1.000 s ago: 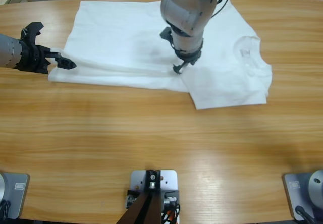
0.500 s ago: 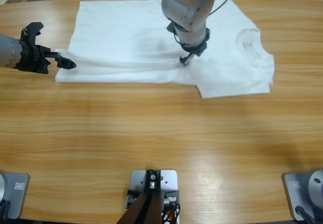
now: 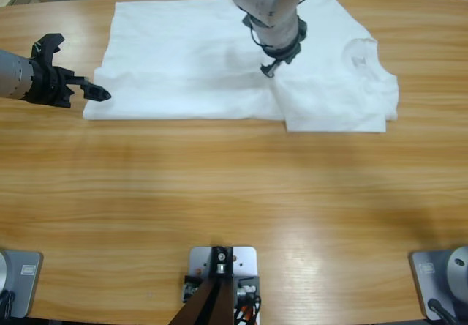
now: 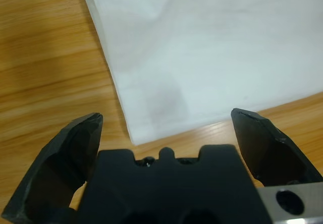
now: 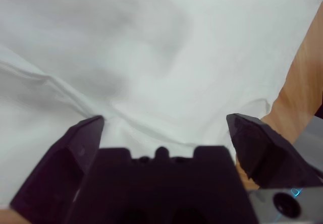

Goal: Fold clothes

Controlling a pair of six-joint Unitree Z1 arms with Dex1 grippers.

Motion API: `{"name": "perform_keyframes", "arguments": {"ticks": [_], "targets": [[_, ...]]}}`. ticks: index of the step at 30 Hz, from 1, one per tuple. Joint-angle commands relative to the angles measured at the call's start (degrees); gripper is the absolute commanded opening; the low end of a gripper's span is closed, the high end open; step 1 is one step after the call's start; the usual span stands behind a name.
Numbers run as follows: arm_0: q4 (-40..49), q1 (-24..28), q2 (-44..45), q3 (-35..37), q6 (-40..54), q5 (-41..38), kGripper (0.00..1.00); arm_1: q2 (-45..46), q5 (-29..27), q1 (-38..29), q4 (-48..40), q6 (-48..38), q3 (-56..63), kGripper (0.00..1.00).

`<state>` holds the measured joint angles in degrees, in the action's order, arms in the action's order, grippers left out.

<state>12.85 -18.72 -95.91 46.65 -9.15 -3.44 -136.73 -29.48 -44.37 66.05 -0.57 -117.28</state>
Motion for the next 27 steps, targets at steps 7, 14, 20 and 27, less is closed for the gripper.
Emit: {"name": "perform_keyframes", "arguments": {"ticks": [7,14,20,27], "targets": [[-0.02,0.35,-2.44,-0.05,0.8,0.71,1.0,-2.51,-2.53,5.95,1.98,-1.1,-1.63,0.982],[-0.02,1.57,-2.24,-0.81,0.27,0.52,1.0,8.36,5.31,8.07,4.32,-5.16,0.9,0.982],[0.03,5.28,2.85,-3.18,-0.64,-2.89,1.0,27.62,17.88,14.42,-3.98,-6.02,21.32,0.977],[3.2,5.28,14.32,-5.31,-1.15,-6.65,1.0,42.63,25.79,16.83,-2.85,-4.35,35.91,0.982]]}}
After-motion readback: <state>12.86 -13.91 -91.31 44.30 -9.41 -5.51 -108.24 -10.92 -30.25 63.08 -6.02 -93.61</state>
